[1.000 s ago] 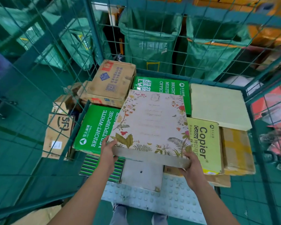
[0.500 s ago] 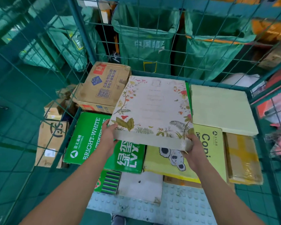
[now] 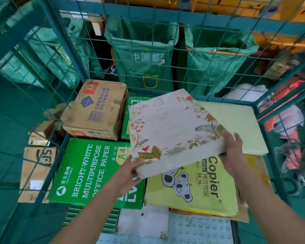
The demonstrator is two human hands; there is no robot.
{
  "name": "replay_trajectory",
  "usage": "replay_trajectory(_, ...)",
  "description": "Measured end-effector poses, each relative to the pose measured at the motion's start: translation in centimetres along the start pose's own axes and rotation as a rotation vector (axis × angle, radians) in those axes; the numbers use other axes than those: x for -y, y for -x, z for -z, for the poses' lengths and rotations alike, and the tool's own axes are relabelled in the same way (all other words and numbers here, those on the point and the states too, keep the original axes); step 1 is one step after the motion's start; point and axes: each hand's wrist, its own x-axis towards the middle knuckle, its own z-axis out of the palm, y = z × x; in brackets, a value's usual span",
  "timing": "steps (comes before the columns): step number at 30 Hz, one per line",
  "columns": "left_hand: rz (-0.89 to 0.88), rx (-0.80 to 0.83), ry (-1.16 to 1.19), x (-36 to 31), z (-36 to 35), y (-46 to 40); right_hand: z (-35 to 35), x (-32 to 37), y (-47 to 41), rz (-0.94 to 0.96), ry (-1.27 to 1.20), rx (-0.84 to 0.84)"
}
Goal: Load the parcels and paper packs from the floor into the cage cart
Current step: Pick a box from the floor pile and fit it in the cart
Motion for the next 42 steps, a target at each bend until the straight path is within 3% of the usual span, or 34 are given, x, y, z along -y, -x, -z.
replay_trajectory(5,0.011,0.077,0.291,5.3,-10.2,-2.9,-1.2,-2.7,0.3,-0.055,0.149,0.124)
replay_trajectory(8,0.039,0.057,0.223,7.6,-14.4,-4.4,-2.9,-6.1,1.9,-0.242,0.108,0.149)
replay_trajectory(10,0.065,0.071,0.134,7.9,-15.2,-5.0,-2.6,-6.8,1.2,-0.26,0.067,0.111)
replay_trajectory(14,0.054,0.009,0.03,4.0,-12.9,-7.0,0.5,-5.0,-2.2,-0.221,0.054,0.12)
replay_trajectory(19,-0.001,-0.123,0.076,-2.3,-11.1,-10.4,4.2,-3.3,-6.1,-0.177,0.04,0.145)
replay_trajectory(23,0.104,-0.225,-0.033,-3.7,-11.5,-12.3,6.7,-5.2,-6.8,-0.194,0.055,0.192)
replay_trajectory(26,0.162,-0.29,0.061,-2.8,-9.9,-13.1,7.0,-6.3,-7.0,-0.207,0.048,0.224)
replay_trajectory(30,0.195,-0.356,0.182,-2.2,-6.4,-13.2,5.3,-6.9,-8.9,-0.243,0.035,0.3)
replay_trajectory(35,0.014,-0.348,0.366,-3.9,-3.7,-14.0,-1.3,-4.6,-12.2,-0.134,0.196,0.386)
replay_trajectory(39,-0.06,-0.355,0.41,-5.2,-3.1,-15.5,-5.5,-5.1,-14.0,-0.293,0.422,0.159)
replay_trajectory(42,-0.024,-0.322,0.36,-5.3,-3.0,-16.0,-6.1,-7.7,-13.9,-0.416,0.363,0.13)
